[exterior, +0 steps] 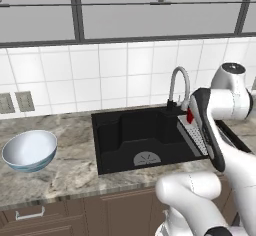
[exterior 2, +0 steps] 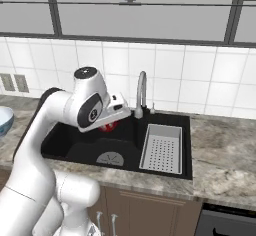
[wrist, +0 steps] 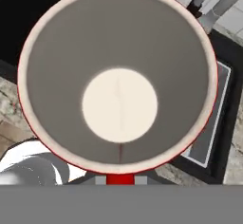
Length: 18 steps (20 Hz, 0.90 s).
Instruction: Pick the mug and place it in the sink. Pick the bowl and place it in the open cabinet and then close the cabinet.
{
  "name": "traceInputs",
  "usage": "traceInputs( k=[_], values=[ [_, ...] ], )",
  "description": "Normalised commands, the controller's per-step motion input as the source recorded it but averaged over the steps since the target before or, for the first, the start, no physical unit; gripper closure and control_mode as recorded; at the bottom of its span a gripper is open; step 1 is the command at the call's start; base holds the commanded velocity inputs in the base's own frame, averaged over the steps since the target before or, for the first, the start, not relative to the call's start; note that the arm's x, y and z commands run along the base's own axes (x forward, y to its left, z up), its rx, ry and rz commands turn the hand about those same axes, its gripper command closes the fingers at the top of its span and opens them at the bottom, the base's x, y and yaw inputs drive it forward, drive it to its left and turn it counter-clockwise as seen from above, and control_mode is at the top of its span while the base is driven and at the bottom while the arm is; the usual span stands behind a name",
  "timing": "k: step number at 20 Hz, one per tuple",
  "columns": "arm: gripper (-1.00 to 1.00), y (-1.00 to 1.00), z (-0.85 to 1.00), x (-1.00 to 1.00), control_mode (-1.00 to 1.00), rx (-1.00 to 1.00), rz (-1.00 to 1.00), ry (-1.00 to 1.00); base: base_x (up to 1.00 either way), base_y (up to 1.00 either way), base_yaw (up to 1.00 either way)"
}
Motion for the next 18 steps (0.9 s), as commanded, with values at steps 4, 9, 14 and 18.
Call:
traceInputs(
  k=[4, 9, 14, 18],
  values=[
    [1.00, 0.79, -0.56, 0.36, -1.00, 0.26, 0.23, 0.00, 0.00, 0.00, 0.00],
    [1.00, 0.68, -0.62, 0.57, -1.00, 0.30, 0.22, 0.01, 0.00, 0.00, 0.00],
    [1.00, 0.52, -0.55, 0.39, -1.00, 0.20, 0.17, 0.00, 0.00, 0.00, 0.00],
    [1.00, 0.31, -0.18, 0.02, -1.00, -0.10, 0.02, 0.03, 0.00, 0.00, 0.00]
  ],
)
